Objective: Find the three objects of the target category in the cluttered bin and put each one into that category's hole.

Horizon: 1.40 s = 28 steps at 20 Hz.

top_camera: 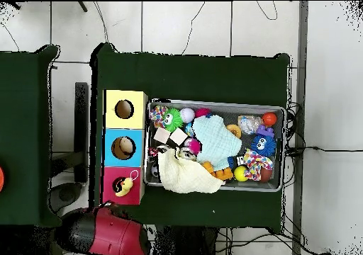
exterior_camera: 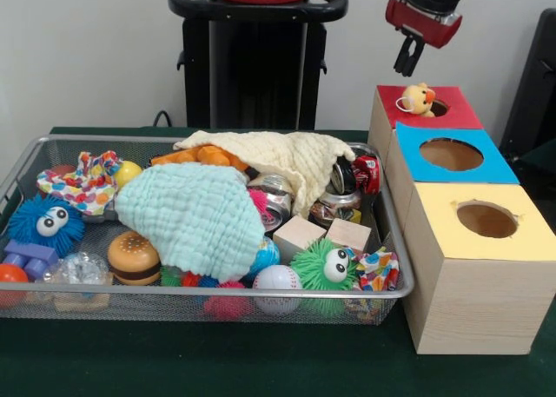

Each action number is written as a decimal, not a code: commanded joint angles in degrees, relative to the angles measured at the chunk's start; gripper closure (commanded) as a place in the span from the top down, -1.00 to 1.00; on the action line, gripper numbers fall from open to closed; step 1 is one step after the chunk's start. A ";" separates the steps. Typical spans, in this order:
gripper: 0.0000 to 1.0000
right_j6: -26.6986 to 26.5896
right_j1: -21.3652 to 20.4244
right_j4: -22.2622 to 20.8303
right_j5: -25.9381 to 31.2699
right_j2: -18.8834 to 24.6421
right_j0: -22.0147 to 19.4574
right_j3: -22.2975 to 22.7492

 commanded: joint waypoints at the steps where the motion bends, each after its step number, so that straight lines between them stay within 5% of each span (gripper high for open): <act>1: -1.00 12.99 2.16 3.20 -6.30 5.75 -1.52 -1.09; 28: -1.00 15.20 1.97 5.69 -15.63 6.85 -1.63 -3.90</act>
